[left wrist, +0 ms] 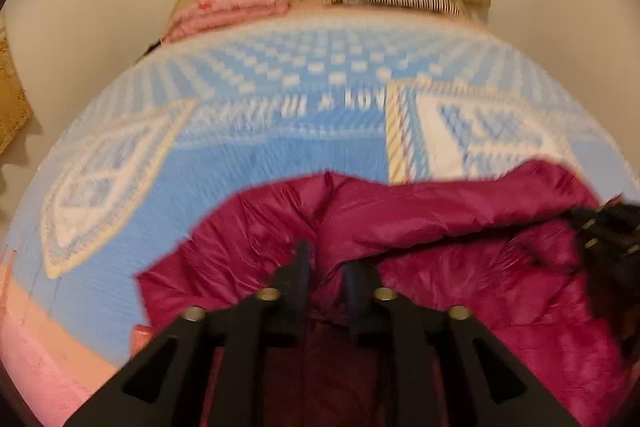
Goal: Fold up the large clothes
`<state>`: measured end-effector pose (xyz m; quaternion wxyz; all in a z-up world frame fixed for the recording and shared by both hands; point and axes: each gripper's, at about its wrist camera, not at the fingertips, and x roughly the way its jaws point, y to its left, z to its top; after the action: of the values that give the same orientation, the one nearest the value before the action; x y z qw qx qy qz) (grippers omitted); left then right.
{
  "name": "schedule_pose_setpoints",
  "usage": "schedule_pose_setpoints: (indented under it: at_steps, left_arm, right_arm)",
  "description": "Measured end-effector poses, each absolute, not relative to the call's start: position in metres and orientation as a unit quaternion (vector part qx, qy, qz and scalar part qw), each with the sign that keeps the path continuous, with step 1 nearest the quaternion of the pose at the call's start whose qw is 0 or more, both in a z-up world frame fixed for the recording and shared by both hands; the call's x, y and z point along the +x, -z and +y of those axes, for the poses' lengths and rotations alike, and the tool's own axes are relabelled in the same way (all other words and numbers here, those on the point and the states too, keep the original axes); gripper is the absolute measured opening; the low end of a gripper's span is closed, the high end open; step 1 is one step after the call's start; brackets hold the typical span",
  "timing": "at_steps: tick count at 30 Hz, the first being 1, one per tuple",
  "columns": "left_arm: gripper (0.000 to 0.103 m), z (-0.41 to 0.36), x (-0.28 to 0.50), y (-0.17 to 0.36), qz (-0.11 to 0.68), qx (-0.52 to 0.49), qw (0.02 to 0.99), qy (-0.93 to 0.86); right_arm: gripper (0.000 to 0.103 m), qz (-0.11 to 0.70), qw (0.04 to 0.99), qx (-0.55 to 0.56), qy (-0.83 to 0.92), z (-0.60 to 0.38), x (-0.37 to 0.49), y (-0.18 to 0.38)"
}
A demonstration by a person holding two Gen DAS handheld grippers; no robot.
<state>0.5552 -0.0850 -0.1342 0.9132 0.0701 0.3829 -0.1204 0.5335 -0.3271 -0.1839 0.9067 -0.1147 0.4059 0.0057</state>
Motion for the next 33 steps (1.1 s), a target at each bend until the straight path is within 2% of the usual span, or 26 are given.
schedule_pose_setpoints:
  at_steps: [1, 2, 3, 4, 9, 14, 15, 17, 20, 24, 27, 33]
  left_arm:
    - [0.057, -0.080, 0.549, 0.119, 0.360, 0.059, 0.924, 0.117]
    - [0.068, -0.077, 0.546, 0.107, 0.338, 0.051, 0.934, 0.109]
    - [0.085, -0.075, 0.545, 0.099, 0.322, 0.046, 0.940, 0.101]
    - [0.087, -0.073, 0.547, 0.092, 0.305, 0.041, 0.947, 0.086]
    - [0.087, -0.079, 0.602, 0.109, 0.353, 0.054, 0.934, 0.021]
    - [0.087, -0.089, 0.601, 0.171, 0.400, 0.133, 0.907, 0.002]
    - [0.087, -0.088, 0.594, 0.175, 0.397, 0.141, 0.907, 0.002]
    - [0.087, -0.084, 0.590, 0.173, 0.390, 0.136, 0.911, 0.004]
    - [0.087, -0.076, 0.591, 0.157, 0.392, 0.104, 0.914, 0.010]
    - [0.087, -0.081, 0.589, 0.118, 0.359, 0.083, 0.929, 0.023]
    - [0.087, -0.094, 0.594, 0.094, 0.338, 0.059, 0.938, 0.045]
    - [0.088, -0.123, 0.610, 0.134, 0.387, 0.064, 0.919, 0.051]
  right_arm:
    - [0.007, 0.406, 0.907, -0.113, -0.005, -0.328, 0.533, 0.185]
    - [0.007, 0.406, 0.907, -0.110, -0.006, -0.329, 0.534, 0.185]
    - [0.007, 0.406, 0.907, -0.109, -0.006, -0.329, 0.534, 0.186]
    - [0.007, 0.405, 0.908, -0.109, -0.005, -0.328, 0.533, 0.187]
    - [0.007, 0.404, 0.908, -0.111, -0.004, -0.328, 0.531, 0.190]
    - [0.008, 0.412, 0.907, -0.089, -0.018, -0.335, 0.529, 0.185]
    - [0.012, 0.413, 0.906, -0.083, -0.024, -0.337, 0.527, 0.183]
    - [0.039, 0.407, 0.910, -0.075, -0.024, -0.344, 0.520, 0.174]
    - [0.052, 0.403, 0.914, -0.037, -0.038, -0.358, 0.510, 0.157]
    - [0.053, 0.377, 0.926, -0.003, -0.027, -0.372, 0.502, 0.128]
    - [0.061, 0.353, 0.935, 0.036, -0.007, -0.374, 0.512, 0.110]
    - [0.061, 0.378, 0.921, 0.091, -0.029, -0.336, 0.561, 0.117]
